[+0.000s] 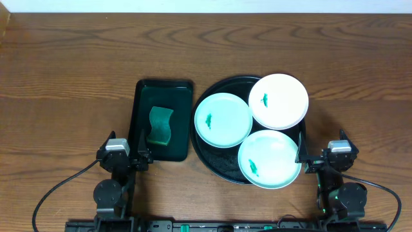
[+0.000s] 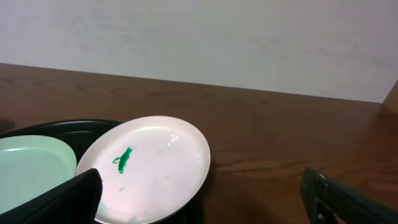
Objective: Clean dirty plates on tray and stack at the side
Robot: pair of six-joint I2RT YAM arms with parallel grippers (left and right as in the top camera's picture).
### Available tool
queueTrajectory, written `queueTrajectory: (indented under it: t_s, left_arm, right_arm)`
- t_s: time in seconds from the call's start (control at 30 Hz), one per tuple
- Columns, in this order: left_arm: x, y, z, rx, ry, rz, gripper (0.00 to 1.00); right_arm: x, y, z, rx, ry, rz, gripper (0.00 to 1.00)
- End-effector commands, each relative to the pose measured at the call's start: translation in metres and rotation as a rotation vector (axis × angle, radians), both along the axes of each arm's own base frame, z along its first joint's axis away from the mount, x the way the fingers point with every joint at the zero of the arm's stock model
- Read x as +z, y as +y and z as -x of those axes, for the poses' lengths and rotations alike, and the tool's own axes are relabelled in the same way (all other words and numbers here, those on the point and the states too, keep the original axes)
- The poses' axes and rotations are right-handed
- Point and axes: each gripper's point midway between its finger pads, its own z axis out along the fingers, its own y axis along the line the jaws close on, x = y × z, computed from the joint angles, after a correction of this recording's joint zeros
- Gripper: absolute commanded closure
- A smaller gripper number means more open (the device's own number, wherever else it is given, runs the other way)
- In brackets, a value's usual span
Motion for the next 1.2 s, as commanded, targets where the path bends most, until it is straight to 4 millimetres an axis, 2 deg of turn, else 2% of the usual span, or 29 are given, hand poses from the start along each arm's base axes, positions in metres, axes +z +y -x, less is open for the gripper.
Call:
queueTrajectory:
  t_s: [0.0,1.07,1.17]
  left_arm:
    - [-0.0136,0.0002,0.0015,0.001,0.046,-0.011,0.19]
    - [-0.0136,0.0002,0.0015,0.001,0.046,-0.01,0.19]
    - [-0.0136,0.0002,0.0015,0.001,0.046,-0.011,0.19]
  right_arm:
    - [-0.0013,-0.0026,-0.0001,-0.012,0.004,0.014,0.01]
    - [-0.0013,-0.0026,-0.0001,-0.012,0.004,0.014,0.01]
    - [-0.0014,0.0041,0.0003,0.026,0.004,0.011,0.01]
